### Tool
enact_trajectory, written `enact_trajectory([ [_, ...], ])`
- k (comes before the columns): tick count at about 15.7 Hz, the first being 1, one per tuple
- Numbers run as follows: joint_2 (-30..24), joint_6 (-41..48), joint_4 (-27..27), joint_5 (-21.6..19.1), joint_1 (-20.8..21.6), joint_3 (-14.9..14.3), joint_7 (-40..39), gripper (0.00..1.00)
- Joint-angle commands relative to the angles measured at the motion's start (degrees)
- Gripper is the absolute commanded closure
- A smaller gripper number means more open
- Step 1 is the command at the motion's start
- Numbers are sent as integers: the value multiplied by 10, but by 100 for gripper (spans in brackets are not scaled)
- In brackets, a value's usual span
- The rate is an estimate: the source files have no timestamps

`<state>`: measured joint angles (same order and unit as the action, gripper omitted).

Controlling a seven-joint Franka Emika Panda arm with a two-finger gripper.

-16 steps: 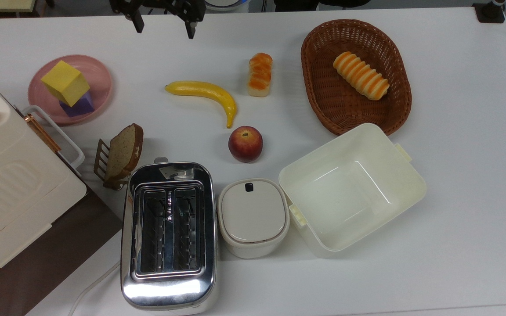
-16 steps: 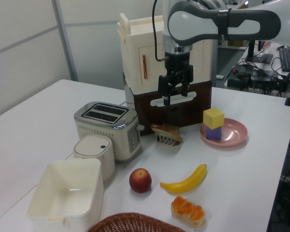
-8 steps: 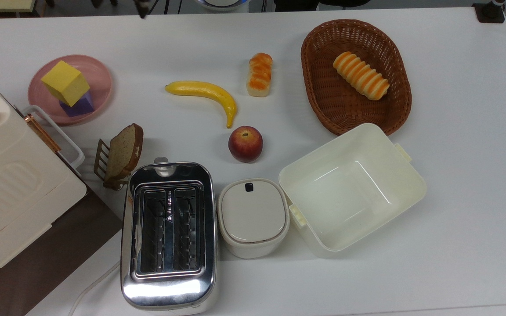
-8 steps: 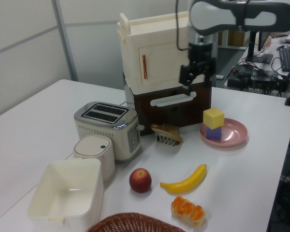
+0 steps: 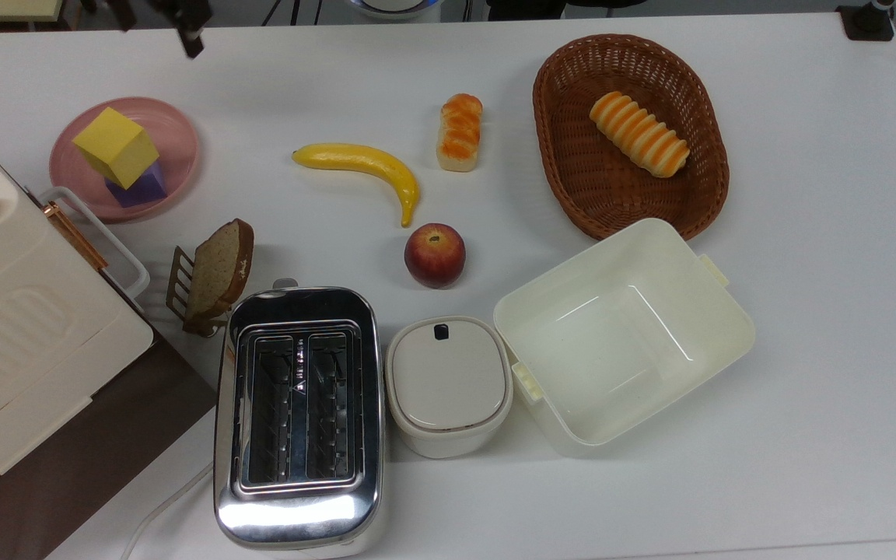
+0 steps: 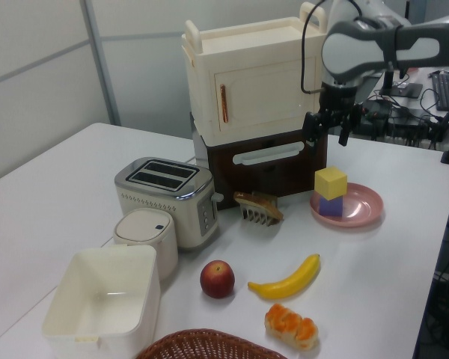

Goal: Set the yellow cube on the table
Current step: 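Lower the open gripper around the yellow cube on the purple cube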

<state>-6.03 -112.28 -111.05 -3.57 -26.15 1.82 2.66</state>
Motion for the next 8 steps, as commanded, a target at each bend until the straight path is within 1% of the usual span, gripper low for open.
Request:
enact_trajectory([
  [1, 6, -75, -40, -7, -36, 12, -29, 0],
  [4, 28, -115, -45, -6, -37, 12, -32, 0],
  [6, 39, -137, -45, -5, -48, 12, -32, 0],
  [8, 56, -156, -45, -5, -50, 11, -32, 0],
])
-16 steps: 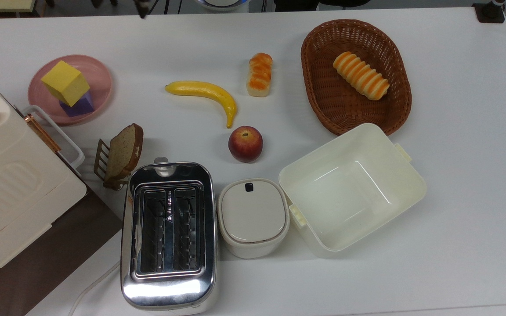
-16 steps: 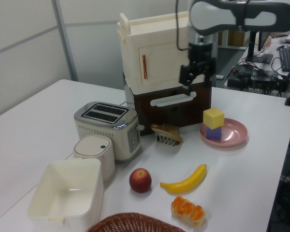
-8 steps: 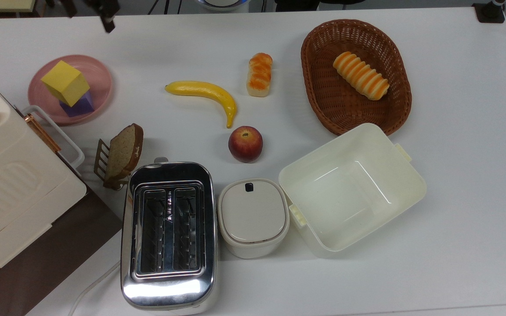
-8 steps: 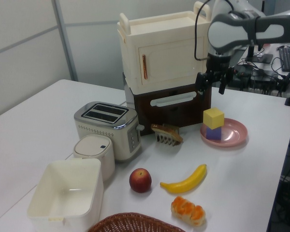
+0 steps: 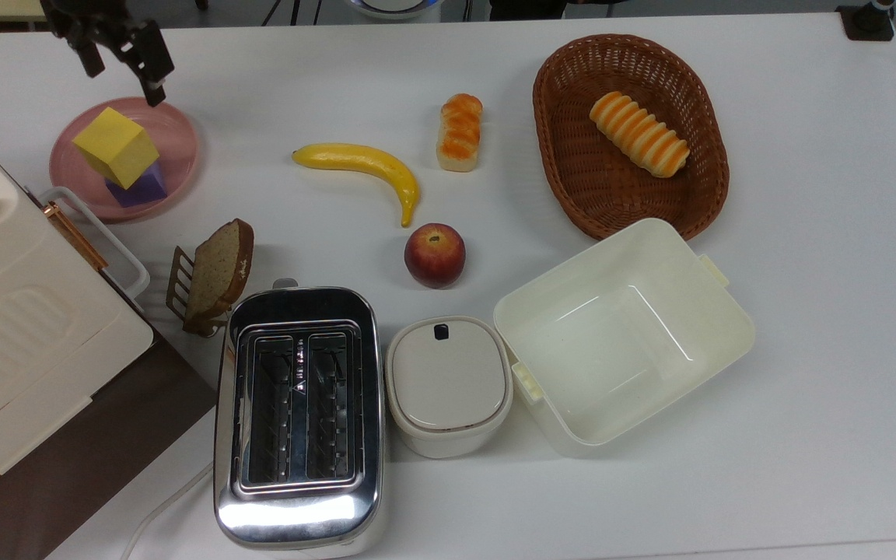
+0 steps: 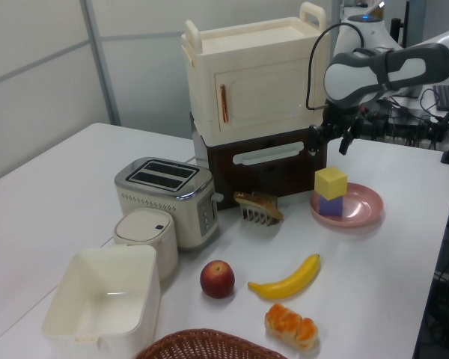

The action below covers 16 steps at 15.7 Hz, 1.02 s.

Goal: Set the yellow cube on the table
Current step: 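Lower the open gripper around the yellow cube on the purple cube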

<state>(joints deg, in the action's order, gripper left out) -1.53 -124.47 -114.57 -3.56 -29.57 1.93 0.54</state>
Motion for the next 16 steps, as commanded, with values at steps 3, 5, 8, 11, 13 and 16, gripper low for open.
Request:
enact_trajectory([
  [3, 35, -53, -9, -6, -16, 10, -11, 0],
  [5, 38, -54, -9, -6, -16, 10, -11, 0],
  [8, 45, -55, -9, -6, -16, 10, -11, 0],
  [11, 43, -55, -9, -6, -17, 5, -11, 0],
  [13, 46, -55, -9, -5, -21, 4, -11, 0],
  [16, 53, -56, -8, -5, -26, 4, -12, 0],
])
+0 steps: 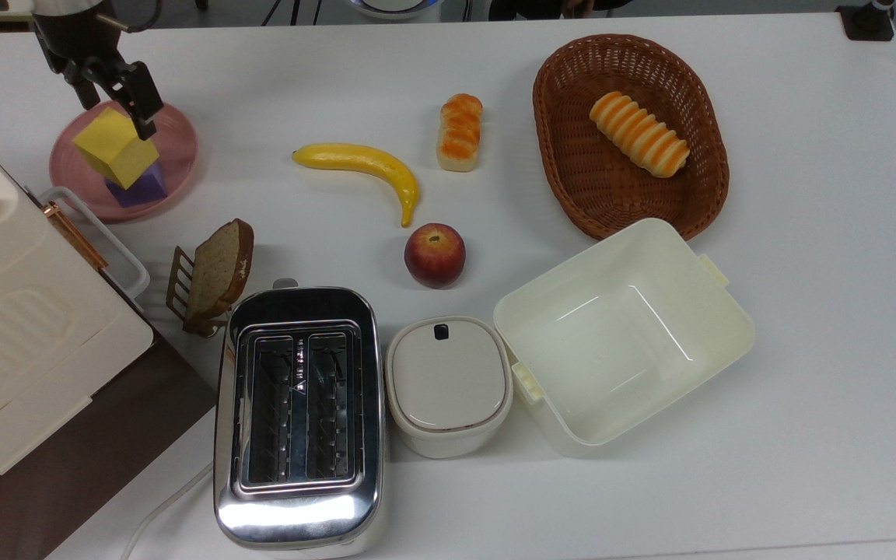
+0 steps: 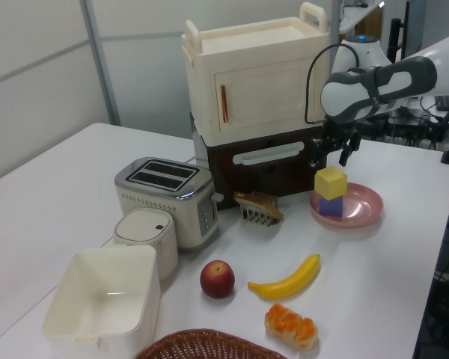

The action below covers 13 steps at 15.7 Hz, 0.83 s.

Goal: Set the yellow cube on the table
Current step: 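Lower the open gripper around the yellow cube on the purple cube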

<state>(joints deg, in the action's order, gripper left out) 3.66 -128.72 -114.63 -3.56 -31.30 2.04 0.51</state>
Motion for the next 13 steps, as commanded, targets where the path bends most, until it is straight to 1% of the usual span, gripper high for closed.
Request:
enact_trajectory([
  [1, 6, -16, -7, -5, -9, 2, -11, 0],
  [4, 15, -37, -7, -4, -8, 2, -11, 0],
  [13, 26, -46, -6, -2, -8, 2, -11, 0],
])
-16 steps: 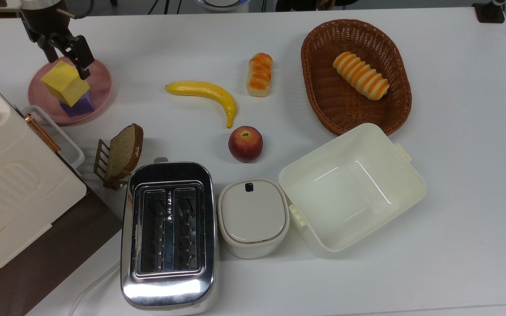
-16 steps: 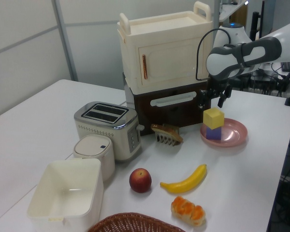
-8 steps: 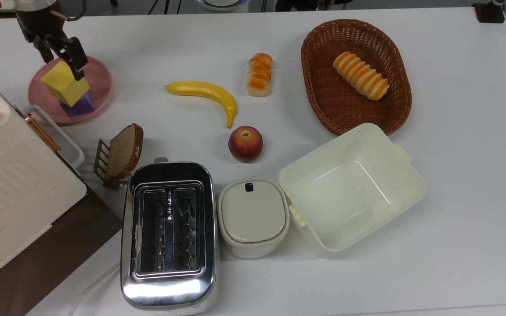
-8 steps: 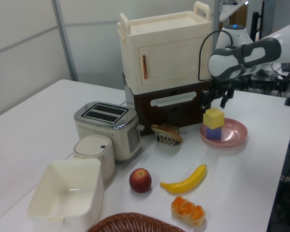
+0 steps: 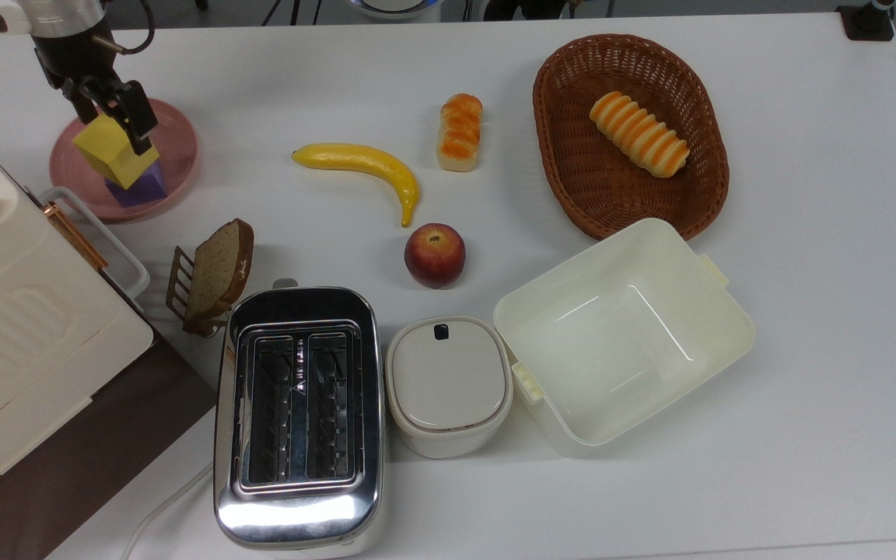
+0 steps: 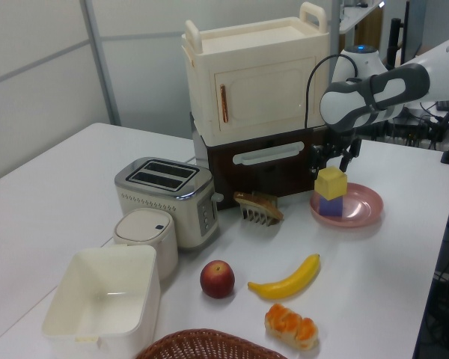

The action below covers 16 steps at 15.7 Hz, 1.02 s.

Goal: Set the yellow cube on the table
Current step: 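Close the gripper on the yellow cube and lift it off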

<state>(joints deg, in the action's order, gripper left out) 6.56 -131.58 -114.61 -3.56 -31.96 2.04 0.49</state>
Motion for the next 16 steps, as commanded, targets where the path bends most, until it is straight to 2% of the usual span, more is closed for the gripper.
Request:
enact_trajectory([
  [1, -4, -18, -6, -2, -1, 2, -11, 0],
  [16, 5, -33, -6, -2, -4, -5, -11, 0],
])
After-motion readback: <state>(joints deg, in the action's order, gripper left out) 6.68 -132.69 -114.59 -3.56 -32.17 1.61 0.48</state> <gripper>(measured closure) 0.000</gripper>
